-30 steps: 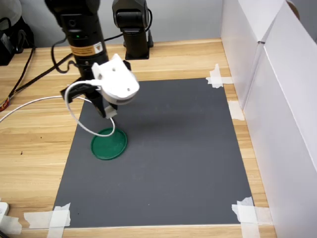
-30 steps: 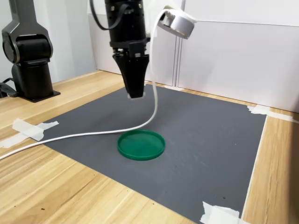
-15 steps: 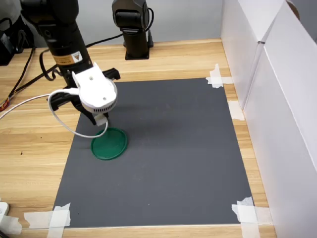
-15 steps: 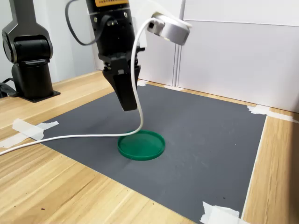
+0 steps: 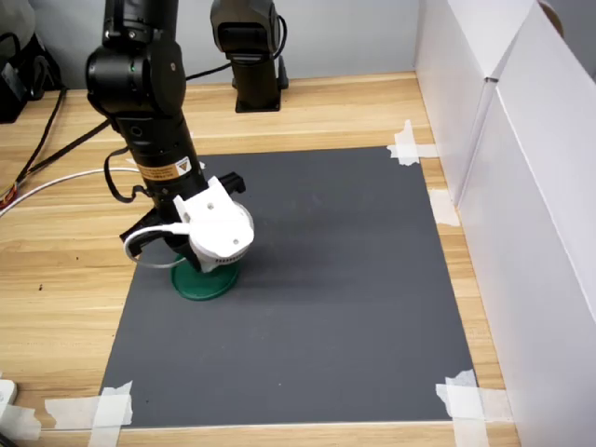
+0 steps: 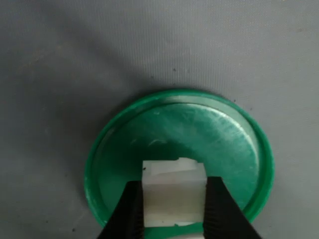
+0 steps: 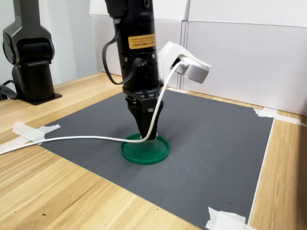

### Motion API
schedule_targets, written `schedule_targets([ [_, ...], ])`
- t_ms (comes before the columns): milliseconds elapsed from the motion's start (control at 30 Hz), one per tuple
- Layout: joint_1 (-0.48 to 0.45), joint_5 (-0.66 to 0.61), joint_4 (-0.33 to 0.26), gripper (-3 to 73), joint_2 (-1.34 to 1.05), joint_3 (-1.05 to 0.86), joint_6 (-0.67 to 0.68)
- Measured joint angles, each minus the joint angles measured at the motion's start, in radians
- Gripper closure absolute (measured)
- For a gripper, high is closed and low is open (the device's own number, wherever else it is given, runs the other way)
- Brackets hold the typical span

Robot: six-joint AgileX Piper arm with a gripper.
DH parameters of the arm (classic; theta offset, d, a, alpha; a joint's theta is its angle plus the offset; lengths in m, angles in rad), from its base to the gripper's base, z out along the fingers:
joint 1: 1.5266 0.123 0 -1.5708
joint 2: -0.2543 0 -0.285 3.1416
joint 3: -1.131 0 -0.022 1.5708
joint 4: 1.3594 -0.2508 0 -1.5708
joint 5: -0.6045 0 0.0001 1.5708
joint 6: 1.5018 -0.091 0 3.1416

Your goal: Grasp a white terminal and put it in the green lid.

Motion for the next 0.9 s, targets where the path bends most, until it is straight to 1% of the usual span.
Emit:
schedule_targets([
  [267, 0.000, -0.025, 0.010, 42.0, 0.033, 0.000, 0.027],
  [300, 0.000, -0.025, 0.012, 41.1, 0.036, 0.000, 0.028],
  [367, 0.000, -0.025, 0.013, 37.4, 0.036, 0.000, 0.031],
  [500, 0.000, -0.023, 0.012, 24.5, 0.035, 0.000, 0.031],
  [567, 0.000, -0.022, 0.006, 19.8, 0.026, 0.000, 0.031],
  [633, 0.000, -0.016, -0.006, 17.0, 0.005, 0.000, 0.031],
  [767, 0.000, 0.005, -0.025, 16.6, -0.066, 0.000, 0.031],
  [833, 0.000, 0.009, -0.046, 18.3, -0.109, 0.000, 0.031],
  [900, 0.000, 0.011, -0.079, 22.6, -0.163, 0.000, 0.031],
])
